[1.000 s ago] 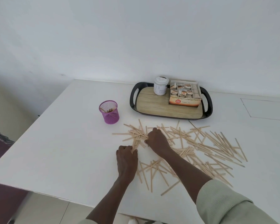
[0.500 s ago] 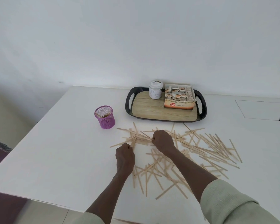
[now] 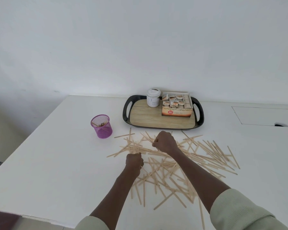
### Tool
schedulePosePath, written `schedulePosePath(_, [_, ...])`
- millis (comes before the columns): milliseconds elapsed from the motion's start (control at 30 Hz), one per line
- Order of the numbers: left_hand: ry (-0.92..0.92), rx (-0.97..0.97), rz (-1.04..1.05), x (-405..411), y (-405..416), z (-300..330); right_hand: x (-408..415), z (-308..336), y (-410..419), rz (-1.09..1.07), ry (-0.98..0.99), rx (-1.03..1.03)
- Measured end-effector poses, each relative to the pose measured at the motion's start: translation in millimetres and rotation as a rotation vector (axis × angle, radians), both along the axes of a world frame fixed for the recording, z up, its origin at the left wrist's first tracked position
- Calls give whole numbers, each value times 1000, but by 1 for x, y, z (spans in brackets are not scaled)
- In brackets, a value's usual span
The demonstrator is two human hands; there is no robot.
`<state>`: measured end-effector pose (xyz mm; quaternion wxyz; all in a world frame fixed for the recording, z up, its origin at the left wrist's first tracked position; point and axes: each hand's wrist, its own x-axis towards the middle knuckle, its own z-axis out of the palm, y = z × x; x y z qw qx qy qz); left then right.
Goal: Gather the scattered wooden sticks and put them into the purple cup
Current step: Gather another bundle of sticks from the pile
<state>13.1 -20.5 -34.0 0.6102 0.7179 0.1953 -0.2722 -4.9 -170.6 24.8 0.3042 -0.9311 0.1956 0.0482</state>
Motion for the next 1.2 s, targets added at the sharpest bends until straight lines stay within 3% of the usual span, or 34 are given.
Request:
schedulePosePath(133, [178,-271,250,-7,-18,9,-5,3,2,-17,-12,51])
schedulePosePath(333, [288,-479,355,-16,-41,21,-13,8,9,-15,-24,60])
schedulePosePath(733, [334,-924,300,-34,-65,40,-36,19,25,76,-92,-178])
schedulePosePath(1200, [243,-735,436,-36,-61,36,-56,34,8,333,-154,-10])
